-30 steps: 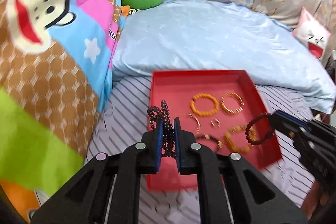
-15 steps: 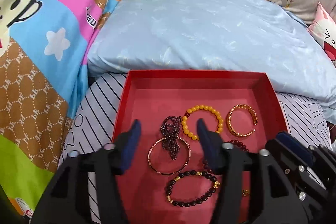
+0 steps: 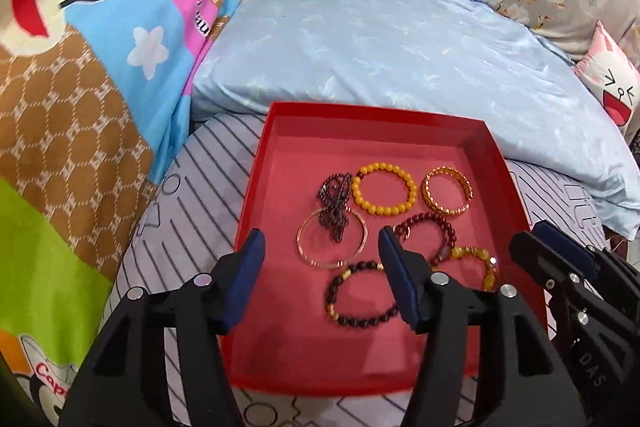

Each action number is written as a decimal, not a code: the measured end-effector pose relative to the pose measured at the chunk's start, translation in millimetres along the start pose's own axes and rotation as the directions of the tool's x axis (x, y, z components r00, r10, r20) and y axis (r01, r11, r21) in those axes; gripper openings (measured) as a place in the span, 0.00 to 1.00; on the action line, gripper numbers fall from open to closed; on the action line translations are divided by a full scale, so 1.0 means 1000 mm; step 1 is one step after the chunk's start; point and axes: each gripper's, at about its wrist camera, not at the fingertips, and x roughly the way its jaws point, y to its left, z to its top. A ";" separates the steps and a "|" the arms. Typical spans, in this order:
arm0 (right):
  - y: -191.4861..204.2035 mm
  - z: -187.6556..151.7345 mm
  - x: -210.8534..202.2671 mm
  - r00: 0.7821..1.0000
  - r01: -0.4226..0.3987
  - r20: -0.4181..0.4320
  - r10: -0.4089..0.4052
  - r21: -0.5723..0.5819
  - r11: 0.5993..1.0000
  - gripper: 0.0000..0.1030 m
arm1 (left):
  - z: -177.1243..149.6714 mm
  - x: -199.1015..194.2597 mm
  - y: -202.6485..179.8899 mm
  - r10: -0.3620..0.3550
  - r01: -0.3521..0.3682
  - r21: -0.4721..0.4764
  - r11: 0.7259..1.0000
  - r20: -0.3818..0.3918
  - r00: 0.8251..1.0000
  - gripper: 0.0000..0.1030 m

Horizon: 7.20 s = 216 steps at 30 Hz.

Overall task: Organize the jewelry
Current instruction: 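Lower the strand into the tray and open the left gripper while the right releases the red bracelet, then move both open grippers away from the tray toward the gold rings, then lower the right gripper onto the gold ring and close it, then lower the left gripper onto the open gold ring and close it, then lift the gold ring with the left gripper while the right holds its ring, then carry both gold rings over the red tray with both grippers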

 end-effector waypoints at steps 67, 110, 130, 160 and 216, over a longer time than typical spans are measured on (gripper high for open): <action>0.017 -0.234 -0.106 0.978 0.096 -0.186 -0.096 -0.011 0.995 0.24 | -0.230 -0.114 0.006 -0.074 0.073 -0.011 0.997 -0.157 0.985 0.57; -0.022 -0.225 -0.127 0.985 0.110 -0.143 -0.095 0.099 0.989 0.24 | -0.223 -0.076 -0.066 -0.148 0.165 0.098 0.981 -0.165 0.975 0.20; -0.022 -0.227 -0.112 0.980 0.137 -0.156 -0.124 0.070 0.988 0.22 | -0.227 -0.077 -0.071 -0.153 0.172 0.121 0.978 -0.149 0.977 0.31; -0.032 -0.228 -0.129 0.987 0.097 -0.143 -0.077 0.139 0.985 0.06 | -0.235 -0.091 -0.047 -0.218 0.232 0.081 0.969 -0.154 0.964 0.16; 0.012 -0.067 -0.111 0.998 -0.036 0.056 0.035 0.021 0.999 0.20 | -0.071 -0.124 -0.005 -0.183 0.172 0.094 0.981 0.125 0.975 0.16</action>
